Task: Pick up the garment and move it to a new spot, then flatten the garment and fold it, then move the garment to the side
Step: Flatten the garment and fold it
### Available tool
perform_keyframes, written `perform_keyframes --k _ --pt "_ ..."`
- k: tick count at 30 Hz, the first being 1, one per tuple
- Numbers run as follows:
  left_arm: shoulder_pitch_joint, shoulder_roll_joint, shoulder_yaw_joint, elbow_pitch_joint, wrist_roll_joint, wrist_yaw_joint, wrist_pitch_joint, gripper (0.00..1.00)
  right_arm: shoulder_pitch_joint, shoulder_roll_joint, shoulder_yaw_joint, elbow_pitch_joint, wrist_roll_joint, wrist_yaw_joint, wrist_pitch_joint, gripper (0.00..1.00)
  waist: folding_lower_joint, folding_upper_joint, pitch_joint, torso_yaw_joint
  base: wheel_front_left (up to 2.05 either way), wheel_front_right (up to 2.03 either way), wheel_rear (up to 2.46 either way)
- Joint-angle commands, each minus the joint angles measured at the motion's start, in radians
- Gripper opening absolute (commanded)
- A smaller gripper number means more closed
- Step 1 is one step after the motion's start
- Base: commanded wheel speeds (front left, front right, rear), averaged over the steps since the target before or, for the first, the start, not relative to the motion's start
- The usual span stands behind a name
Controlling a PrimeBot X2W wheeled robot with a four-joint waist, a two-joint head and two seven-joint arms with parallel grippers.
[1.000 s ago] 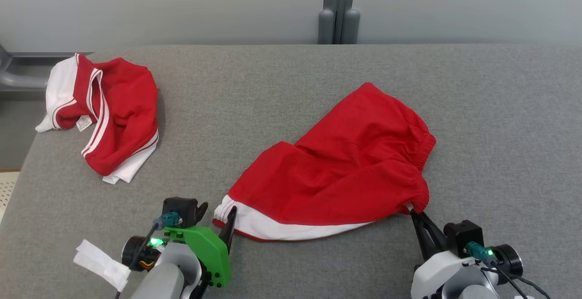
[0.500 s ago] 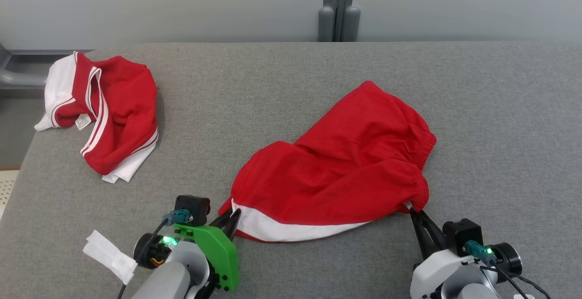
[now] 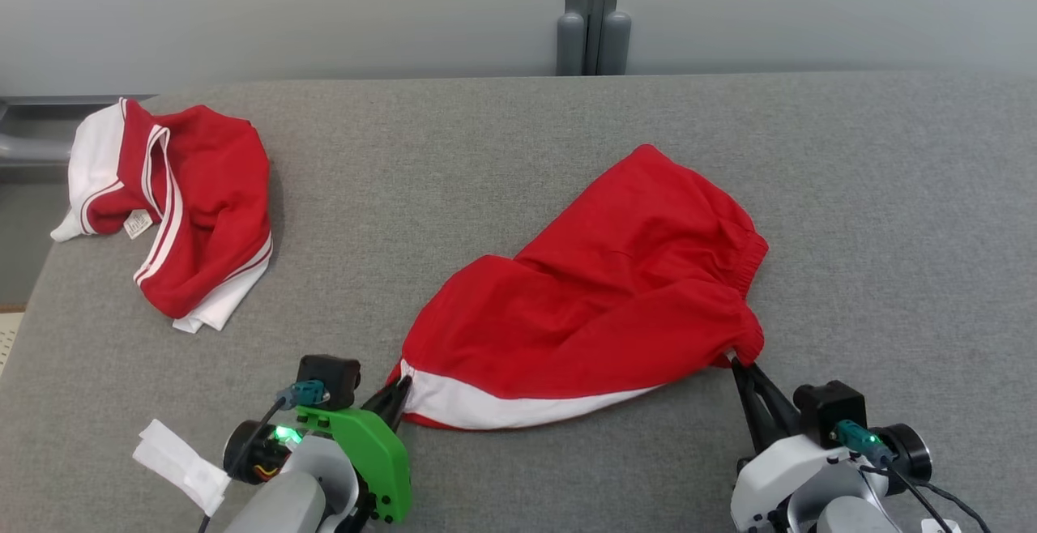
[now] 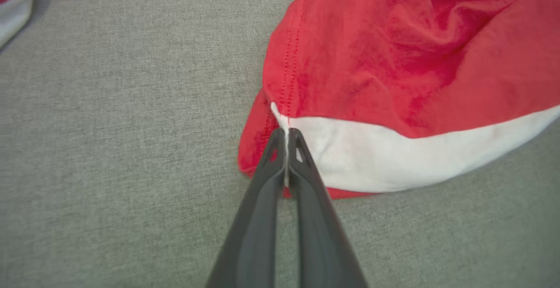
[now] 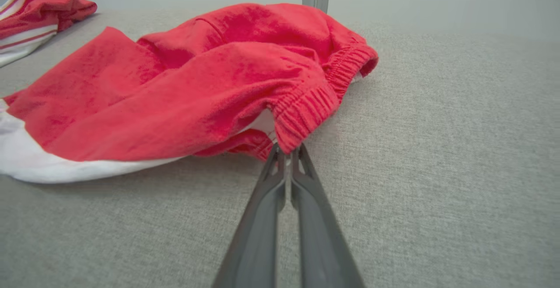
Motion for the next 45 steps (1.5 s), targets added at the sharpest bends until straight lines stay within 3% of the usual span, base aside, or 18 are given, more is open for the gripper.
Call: perform_keyframes --k 1,9,14,18,28,33,39,45 --pt "-0.019 0.004 0.008 -0.001 -0.008 -0.002 -0.022 0.00 -0.008 -0.004 -0.005 -0.014 0.012 -0.001 -0.003 0.00 0.0000 0.0000 -0.005 -0.003 0.00 0.00 0.00" --pt "0.009 -0.008 0.098 -0.108 -0.087 0.000 -0.167 0.00 0.009 -0.003 -0.025 -0.200 0.055 -0.001 -0.003 0.00 0.0000 0.0000 -0.065 -0.008 0.00 0.00 0.00" --pt "0.039 0.003 0.163 -0.290 -0.133 0.003 -0.208 0.00 0.022 -0.014 -0.013 -0.349 0.043 -0.001 -0.003 0.00 0.0000 0.0000 -0.106 -0.016 0.00 0.00 0.00" --pt "0.069 0.011 0.215 -0.481 -0.138 0.032 -0.223 0.00 0.050 -0.044 0.018 -0.467 0.081 -0.001 -0.003 0.00 0.0000 0.0000 -0.136 -0.027 0.00 0.00 0.00" --pt "0.124 0.085 0.315 -0.991 -0.135 0.132 -0.177 0.00 0.125 -0.147 0.004 -0.911 0.152 -0.001 0.162 0.00 0.0000 0.0000 -0.176 -0.087 0.00 0.00 0.00" --pt "0.089 0.120 0.315 -1.146 -0.121 0.173 -0.092 0.00 0.134 -0.172 -0.021 -1.080 0.160 -0.001 0.237 0.00 0.0000 0.0000 -0.159 -0.107 0.00 0.00 0.00" --pt "0.025 0.115 0.286 -1.098 -0.137 0.174 -0.023 0.00 0.115 -0.149 -0.020 -1.072 0.205 -0.001 0.304 0.00 0.0000 0.0000 -0.102 -0.107 0.00 0.00 0.00" --pt "-0.173 0.080 0.256 -0.876 -0.153 0.127 0.019 0.00 -0.088 -0.185 0.052 -0.855 0.275 -0.001 0.296 0.00 0.0000 0.0000 0.032 -0.104 0.00 0.00 0.00"
